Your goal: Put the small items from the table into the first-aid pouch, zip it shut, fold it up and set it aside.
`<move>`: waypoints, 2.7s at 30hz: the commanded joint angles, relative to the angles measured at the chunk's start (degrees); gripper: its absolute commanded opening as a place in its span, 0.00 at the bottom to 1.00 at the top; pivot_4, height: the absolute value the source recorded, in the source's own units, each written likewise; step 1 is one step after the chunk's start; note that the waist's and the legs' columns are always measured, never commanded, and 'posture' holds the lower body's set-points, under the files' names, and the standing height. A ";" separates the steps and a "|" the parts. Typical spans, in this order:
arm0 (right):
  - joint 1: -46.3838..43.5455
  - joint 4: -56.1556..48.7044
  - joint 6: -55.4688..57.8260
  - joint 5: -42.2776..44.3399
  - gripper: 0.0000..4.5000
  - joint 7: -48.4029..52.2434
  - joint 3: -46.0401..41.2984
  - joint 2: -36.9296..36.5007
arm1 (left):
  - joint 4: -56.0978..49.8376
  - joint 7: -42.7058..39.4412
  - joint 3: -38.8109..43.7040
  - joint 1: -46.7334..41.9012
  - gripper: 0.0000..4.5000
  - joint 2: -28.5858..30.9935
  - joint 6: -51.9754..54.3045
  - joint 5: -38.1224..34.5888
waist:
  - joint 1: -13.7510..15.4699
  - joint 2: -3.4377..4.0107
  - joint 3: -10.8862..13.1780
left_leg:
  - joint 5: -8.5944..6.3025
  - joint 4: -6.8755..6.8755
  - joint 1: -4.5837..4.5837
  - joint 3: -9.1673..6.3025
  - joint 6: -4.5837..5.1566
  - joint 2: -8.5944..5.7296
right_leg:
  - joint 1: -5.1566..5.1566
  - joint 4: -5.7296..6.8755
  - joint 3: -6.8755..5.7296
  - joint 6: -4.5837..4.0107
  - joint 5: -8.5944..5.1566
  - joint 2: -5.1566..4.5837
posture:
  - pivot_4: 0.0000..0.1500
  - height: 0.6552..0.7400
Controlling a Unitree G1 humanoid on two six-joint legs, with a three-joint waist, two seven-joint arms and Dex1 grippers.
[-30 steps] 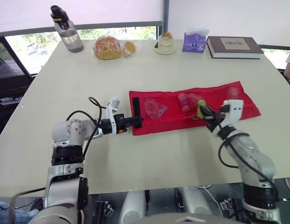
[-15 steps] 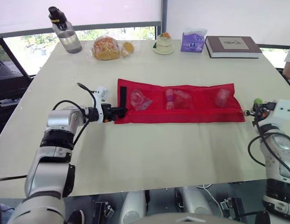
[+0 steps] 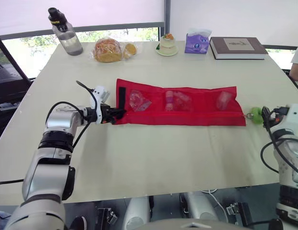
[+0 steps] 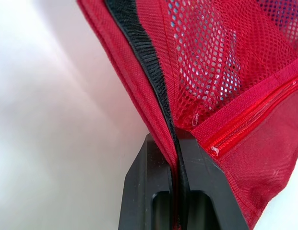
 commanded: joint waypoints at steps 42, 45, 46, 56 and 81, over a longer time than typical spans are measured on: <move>-4.66 -7.84 16.31 51.50 1.00 -28.43 -5.75 18.00 | -53.28 -4.67 6.51 -2.78 0.98 2.08 11.45 -19.32 | 0.52 -0.16 0.07 | -0.01 -0.42 0.14 0.43 0.03 0.02 | 0.00 -0.41 0.42 0.08 -0.06 -0.12 | 1.00 1.00; -5.72 -6.45 15.45 51.36 1.00 -27.01 -4.80 17.89 | -54.26 -4.02 6.79 -2.51 0.98 2.11 11.95 -20.45 | 0.51 -0.16 0.07 | -0.01 -0.42 0.14 0.41 0.03 0.03 | 0.00 -0.40 0.41 0.07 -0.06 -0.04 | 1.00 1.00; -6.00 -5.96 15.24 51.00 1.00 -26.32 -4.36 17.82 | -54.57 -3.76 6.77 -2.38 0.98 2.10 12.00 -20.70 | 0.51 -0.16 0.07 | -0.01 -0.42 0.14 0.40 0.03 0.03 | 0.00 -0.40 0.41 0.07 -0.06 -0.02 | 1.00 1.00; -6.81 -1.17 10.88 44.29 0.37 -19.58 -1.40 17.00 | -55.73 -1.20 6.95 -1.32 1.00 1.94 12.26 -22.46 | 0.20 -0.16 0.08 | -0.01 -0.43 0.14 0.40 0.02 0.03 | 0.00 -0.40 0.42 0.05 -0.05 -0.01 | 1.00 1.00; 6.59 -20.96 14.30 30.54 0.02 -0.96 -4.69 -17.68 | -53.86 -2.81 6.19 -3.28 1.00 2.56 12.20 -23.67 | 0.96 -0.05 0.10 | -0.01 -0.22 -0.43 -0.02 0.03 -0.09 | -0.02 -0.74 0.33 0.13 -0.08 0.22 | 1.00 1.00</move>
